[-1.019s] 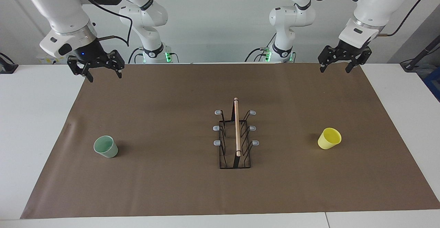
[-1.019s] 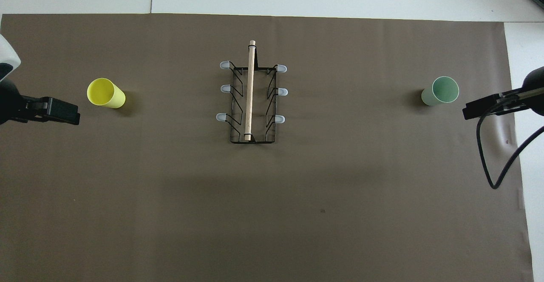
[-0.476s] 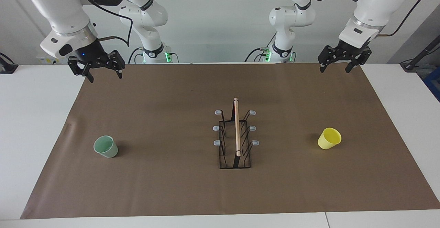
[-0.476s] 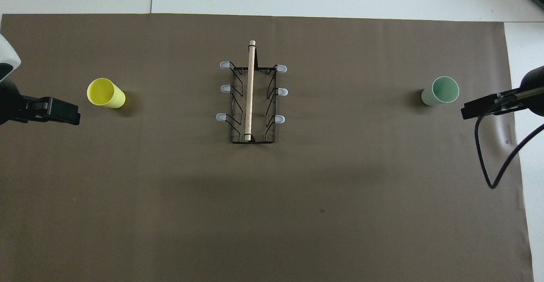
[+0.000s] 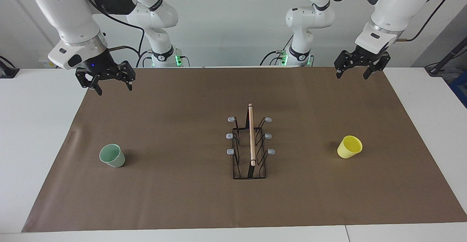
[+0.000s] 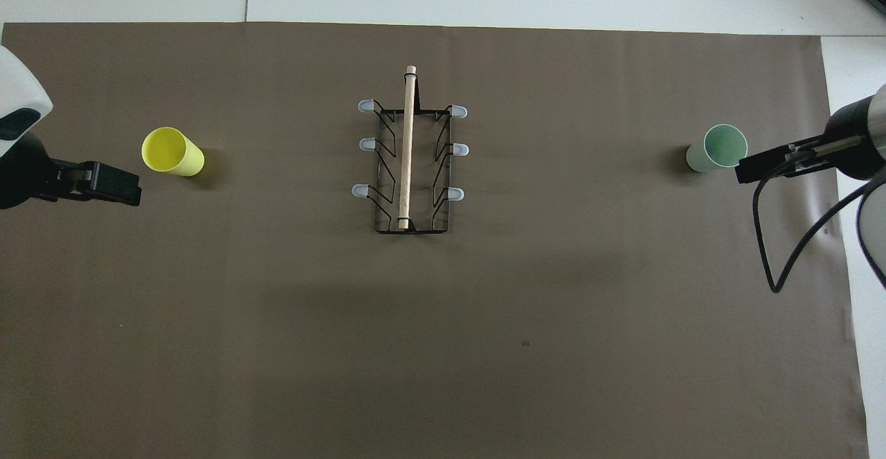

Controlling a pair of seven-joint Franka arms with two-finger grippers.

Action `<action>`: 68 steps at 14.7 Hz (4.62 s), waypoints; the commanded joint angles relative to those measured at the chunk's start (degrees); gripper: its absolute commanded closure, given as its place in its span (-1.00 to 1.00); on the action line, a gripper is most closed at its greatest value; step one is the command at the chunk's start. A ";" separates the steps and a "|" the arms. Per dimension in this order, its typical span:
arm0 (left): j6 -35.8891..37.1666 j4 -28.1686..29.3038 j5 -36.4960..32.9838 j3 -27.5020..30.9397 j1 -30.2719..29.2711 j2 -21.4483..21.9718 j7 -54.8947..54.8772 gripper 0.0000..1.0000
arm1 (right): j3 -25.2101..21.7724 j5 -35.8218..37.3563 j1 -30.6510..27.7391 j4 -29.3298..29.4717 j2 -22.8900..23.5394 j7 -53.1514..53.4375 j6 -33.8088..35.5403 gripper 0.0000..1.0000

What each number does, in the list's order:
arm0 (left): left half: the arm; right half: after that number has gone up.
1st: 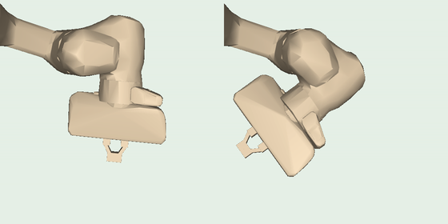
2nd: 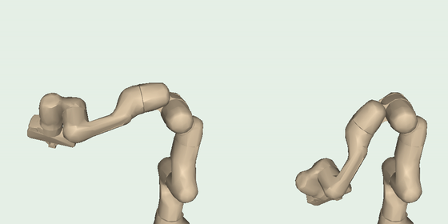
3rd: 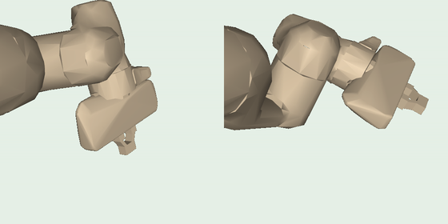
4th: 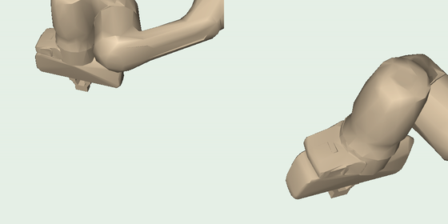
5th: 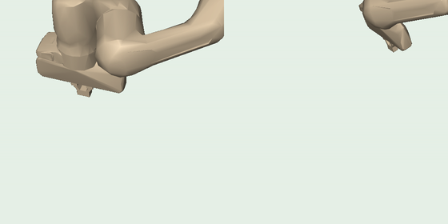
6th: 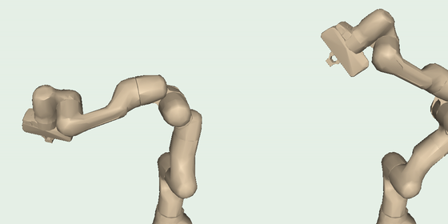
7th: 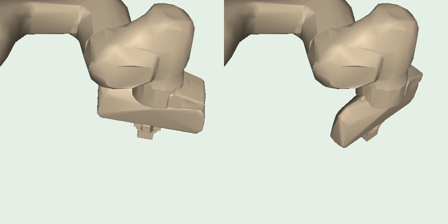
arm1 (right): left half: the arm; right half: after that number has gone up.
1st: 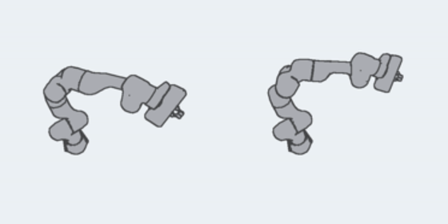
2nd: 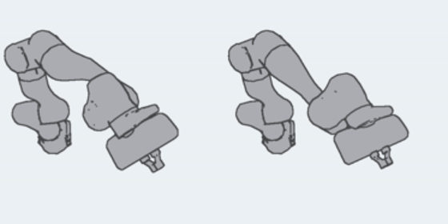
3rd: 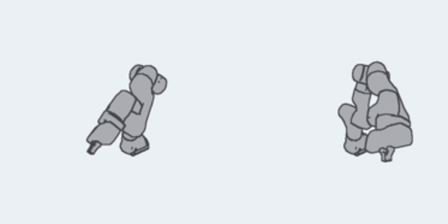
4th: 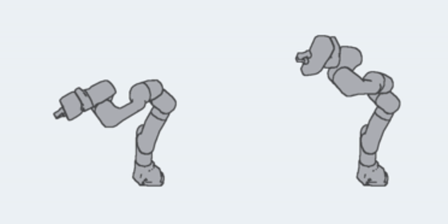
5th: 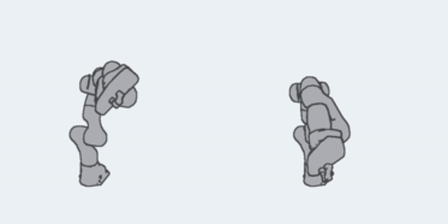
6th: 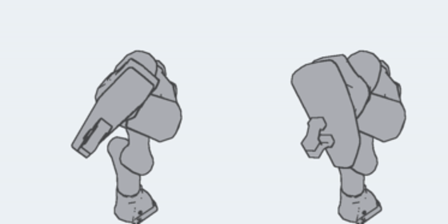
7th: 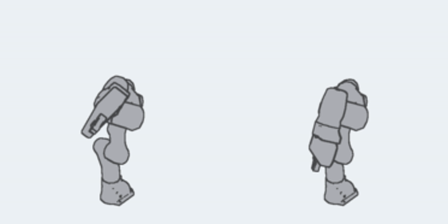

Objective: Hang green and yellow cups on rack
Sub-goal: 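Move the right gripper toward the green cup while the left gripper opens, then grasp the green cup with the right gripper while the left gripper grasps the yellow cup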

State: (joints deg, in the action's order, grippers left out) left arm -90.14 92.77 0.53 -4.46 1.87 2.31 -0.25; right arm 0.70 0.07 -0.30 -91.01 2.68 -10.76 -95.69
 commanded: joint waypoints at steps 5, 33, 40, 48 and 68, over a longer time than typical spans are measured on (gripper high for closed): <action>-2.86 2.68 1.76 0.33 -7.49 -2.21 -0.54 -1.00 | 0.27 5.19 0.30 -0.23 4.60 -7.50 -4.24 -1.00; -18.83 24.09 55.41 4.99 -31.93 -17.52 46.12 -1.00 | 0.88 69.70 11.47 -20.00 20.16 -39.80 -27.62 -1.00; -25.88 33.08 73.72 4.11 -30.62 -15.84 47.62 -1.00 | 0.79 76.47 9.89 -22.72 22.55 -30.11 -28.67 -1.00; -27.64 32.91 83.49 3.67 -27.45 -20.93 39.45 -1.00 | 0.88 87.99 4.96 -25.01 22.63 -25.02 -33.24 -1.00; -31.85 31.42 100.98 0.07 -24.03 -24.98 30.40 -1.00 | 0.88 96.71 2.50 -26.42 22.02 -19.74 -33.41 1.00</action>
State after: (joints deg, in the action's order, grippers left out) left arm -120.09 125.55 99.30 -4.61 -23.47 -21.19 31.32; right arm 1.10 94.92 2.96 -116.66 25.90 -31.44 -128.53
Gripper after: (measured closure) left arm 0.000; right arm 0.317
